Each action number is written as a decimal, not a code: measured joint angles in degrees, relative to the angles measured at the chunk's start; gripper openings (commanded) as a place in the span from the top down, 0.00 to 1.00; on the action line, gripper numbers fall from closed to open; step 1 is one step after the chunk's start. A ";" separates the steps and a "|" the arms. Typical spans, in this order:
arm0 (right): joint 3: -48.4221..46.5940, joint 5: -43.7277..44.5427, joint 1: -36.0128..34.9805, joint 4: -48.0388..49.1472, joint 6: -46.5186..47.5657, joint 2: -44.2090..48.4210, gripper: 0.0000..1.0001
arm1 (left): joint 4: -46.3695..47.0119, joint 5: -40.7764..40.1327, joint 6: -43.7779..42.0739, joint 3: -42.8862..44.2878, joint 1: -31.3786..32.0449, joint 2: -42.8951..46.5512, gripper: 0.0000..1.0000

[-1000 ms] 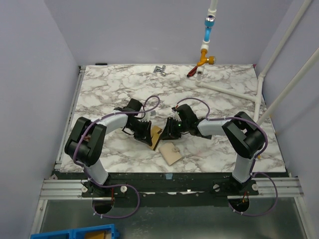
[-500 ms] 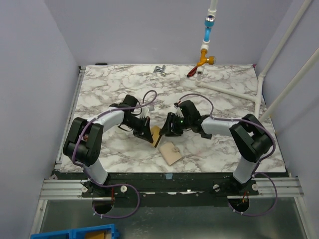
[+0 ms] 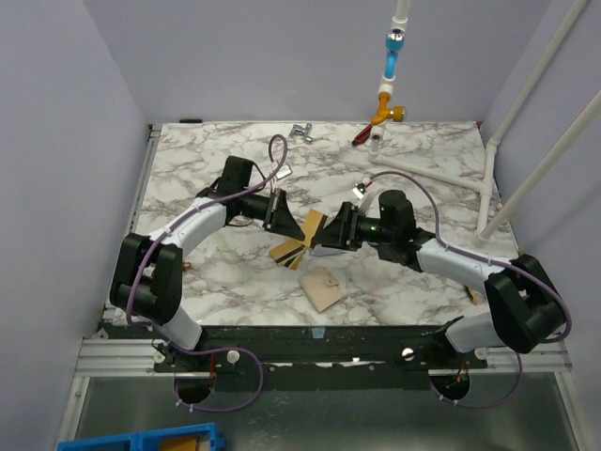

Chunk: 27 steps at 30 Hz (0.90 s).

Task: Put the credit cards into the card holder
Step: Pick up the credit card from the center of the board.

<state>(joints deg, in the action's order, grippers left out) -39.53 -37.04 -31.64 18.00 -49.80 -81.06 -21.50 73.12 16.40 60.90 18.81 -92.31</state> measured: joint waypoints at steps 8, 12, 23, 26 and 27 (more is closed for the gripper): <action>4.87 -2.08 0.00 15.02 -9.33 2.93 0.43 | 23.61 2.78 19.37 -3.19 -0.11 2.47 1.00; 5.16 -1.73 0.00 18.99 -11.74 5.44 0.52 | 29.51 2.82 24.52 -4.81 -0.11 2.47 1.00; 5.14 0.63 0.22 19.04 -12.13 7.15 0.97 | 37.51 2.80 31.95 -6.08 0.37 2.97 0.94; 4.90 1.57 0.26 17.59 -11.45 7.39 0.97 | 37.99 2.29 32.35 -6.08 0.70 3.06 0.93; 4.66 1.84 0.26 16.87 -11.06 7.61 0.97 | 37.68 2.08 32.02 -6.08 0.76 3.06 0.93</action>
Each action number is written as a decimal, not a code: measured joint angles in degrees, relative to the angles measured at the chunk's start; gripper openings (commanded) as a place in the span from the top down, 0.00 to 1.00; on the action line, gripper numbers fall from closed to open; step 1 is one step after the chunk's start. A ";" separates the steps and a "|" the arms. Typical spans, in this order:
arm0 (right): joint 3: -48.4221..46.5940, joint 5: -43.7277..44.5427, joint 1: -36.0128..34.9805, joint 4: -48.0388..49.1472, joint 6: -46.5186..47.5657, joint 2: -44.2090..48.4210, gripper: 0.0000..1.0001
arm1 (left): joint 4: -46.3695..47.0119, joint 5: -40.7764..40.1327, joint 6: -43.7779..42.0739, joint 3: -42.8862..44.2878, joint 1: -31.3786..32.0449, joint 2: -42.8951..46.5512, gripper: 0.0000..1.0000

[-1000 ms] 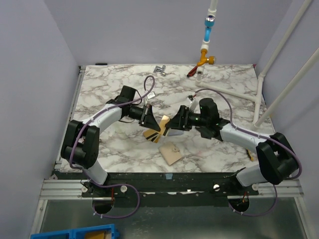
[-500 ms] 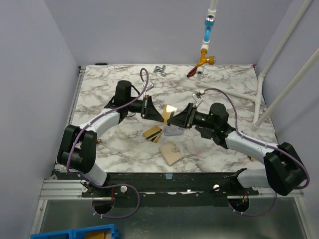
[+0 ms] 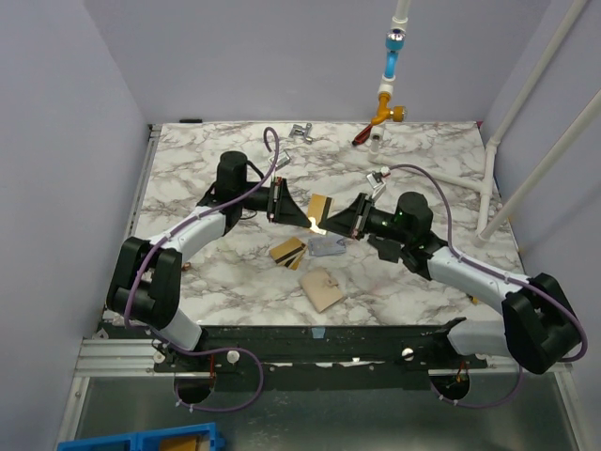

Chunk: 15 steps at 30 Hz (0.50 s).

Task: Put the credit cards into the card holder
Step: Pick up the credit card from the center of the board.

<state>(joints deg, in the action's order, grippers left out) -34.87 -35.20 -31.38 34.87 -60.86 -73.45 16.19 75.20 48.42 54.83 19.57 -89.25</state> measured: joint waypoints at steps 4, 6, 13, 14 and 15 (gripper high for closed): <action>-1.55 1.53 0.00 -3.13 1.90 0.74 0.96 | -1.42 -0.63 -0.92 0.00 0.63 0.11 0.94; -1.95 2.32 0.00 -4.26 2.47 0.98 0.91 | -2.08 -1.03 -1.51 0.00 1.11 0.13 0.95; -2.58 3.69 0.00 -5.07 3.02 1.05 0.96 | -2.67 -1.22 -2.56 0.00 2.38 0.13 0.97; -2.58 3.87 0.00 -5.01 2.86 1.05 0.99 | -2.69 -1.22 -2.64 0.00 2.40 0.13 0.97; -2.56 4.00 0.00 -4.98 2.78 1.05 0.99 | -2.71 -1.25 -2.75 0.00 2.40 0.13 0.96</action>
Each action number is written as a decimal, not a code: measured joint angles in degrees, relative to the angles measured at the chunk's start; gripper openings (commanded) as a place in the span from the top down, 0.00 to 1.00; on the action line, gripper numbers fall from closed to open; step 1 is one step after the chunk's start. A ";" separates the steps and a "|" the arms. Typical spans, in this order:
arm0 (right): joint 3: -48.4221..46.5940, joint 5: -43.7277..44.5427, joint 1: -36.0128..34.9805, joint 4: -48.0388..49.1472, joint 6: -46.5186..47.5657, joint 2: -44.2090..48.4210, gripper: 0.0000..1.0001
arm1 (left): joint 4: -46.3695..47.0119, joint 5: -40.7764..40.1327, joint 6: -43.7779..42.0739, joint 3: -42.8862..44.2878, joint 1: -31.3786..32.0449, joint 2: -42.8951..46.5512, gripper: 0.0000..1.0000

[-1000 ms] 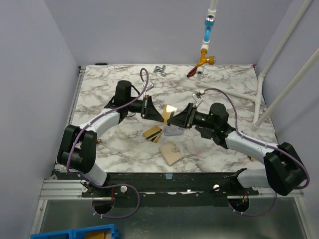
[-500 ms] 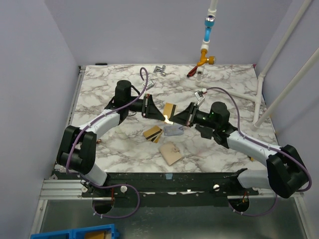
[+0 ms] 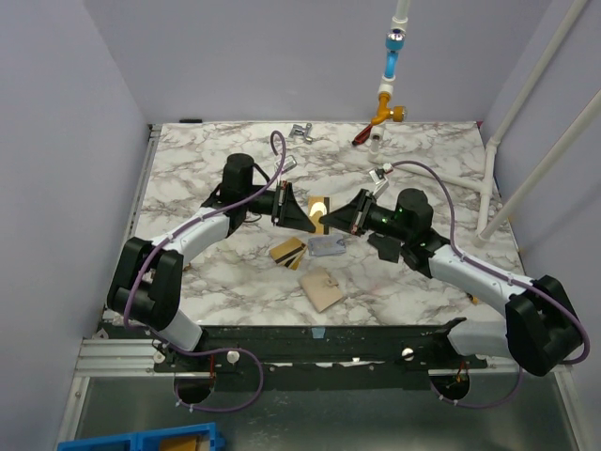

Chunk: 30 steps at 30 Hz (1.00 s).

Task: Put the credit cards into the card holder
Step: Pick up the credit card from the center of the board.

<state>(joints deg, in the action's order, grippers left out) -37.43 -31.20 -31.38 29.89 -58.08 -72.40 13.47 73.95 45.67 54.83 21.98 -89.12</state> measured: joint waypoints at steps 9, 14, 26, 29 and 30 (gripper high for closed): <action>-3.13 1.77 -0.02 -9.55 4.59 1.05 0.99 | -7.17 -1.88 -5.70 0.37 0.31 0.66 0.47; -7.41 3.52 -0.07 -25.00 13.40 0.83 0.99 | -28.39 -10.60 -25.81 7.89 2.86 1.07 0.47; -6.36 13.09 -11.50 -48.52 22.56 -2.05 0.99 | -49.46 -20.20 -48.24 9.25 1.09 6.38 0.47; -8.31 15.85 -14.45 -51.17 23.50 -3.52 0.99 | -52.61 -20.35 -50.51 10.03 -0.20 6.64 0.47; -8.98 17.00 -15.34 -51.93 23.71 -4.33 0.99 | -53.46 -20.52 -51.21 10.43 -0.28 6.64 0.47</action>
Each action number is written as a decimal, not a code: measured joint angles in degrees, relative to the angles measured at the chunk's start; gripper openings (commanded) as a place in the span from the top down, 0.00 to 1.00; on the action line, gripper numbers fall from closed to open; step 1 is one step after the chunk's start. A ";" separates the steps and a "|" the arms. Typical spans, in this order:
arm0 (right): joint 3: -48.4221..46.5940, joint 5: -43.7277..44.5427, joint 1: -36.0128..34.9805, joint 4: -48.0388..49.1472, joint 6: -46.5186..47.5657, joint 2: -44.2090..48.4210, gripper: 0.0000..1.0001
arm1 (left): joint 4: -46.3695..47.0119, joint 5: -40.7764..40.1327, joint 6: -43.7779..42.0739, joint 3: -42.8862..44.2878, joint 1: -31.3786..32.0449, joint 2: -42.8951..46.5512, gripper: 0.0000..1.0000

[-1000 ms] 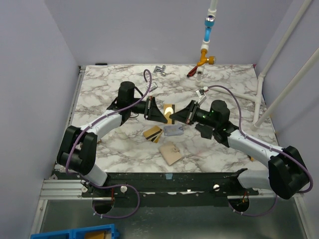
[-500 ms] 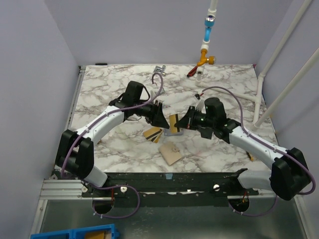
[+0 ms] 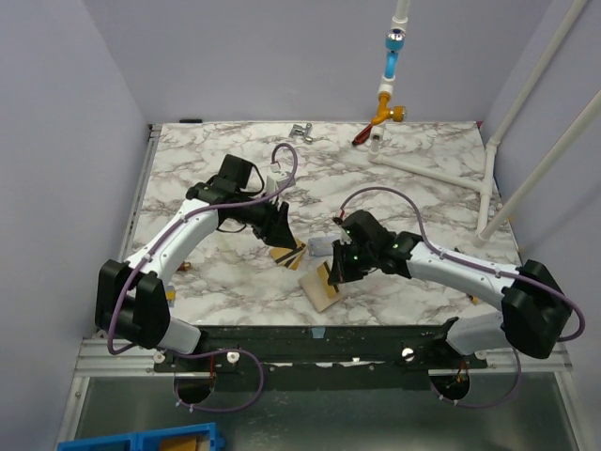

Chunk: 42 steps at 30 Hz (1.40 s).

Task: Put the credit cards into the card holder
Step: Pick up the credit card from the center of the board.

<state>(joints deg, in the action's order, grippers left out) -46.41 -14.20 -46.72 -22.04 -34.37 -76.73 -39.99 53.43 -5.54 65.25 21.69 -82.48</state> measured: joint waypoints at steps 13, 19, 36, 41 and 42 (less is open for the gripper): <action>-5.92 14.86 -2.56 -8.90 0.94 -6.36 0.99 | -4.33 -4.09 -5.18 0.87 0.79 0.07 0.47; -5.84 16.85 -2.56 -9.84 0.92 -6.36 0.99 | -4.94 -6.93 -6.95 0.87 4.33 -0.04 0.47; 4.00 18.99 -1.14 -3.23 -2.36 -2.73 0.99 | -1.49 -11.93 -10.38 1.55 18.05 -4.13 0.46; 5.95 19.87 -0.79 -2.21 -6.38 -0.83 0.99 | 0.33 -13.84 -10.27 3.82 21.75 -7.74 0.46; 6.32 20.28 -0.76 -2.23 -7.56 -0.46 0.99 | 0.74 -14.49 -9.99 4.63 22.14 -8.94 0.46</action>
<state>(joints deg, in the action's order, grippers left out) -40.10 6.09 -47.48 -24.27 -41.93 -77.19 -39.24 38.94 -15.53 69.89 43.83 -91.42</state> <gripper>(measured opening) 0.009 0.535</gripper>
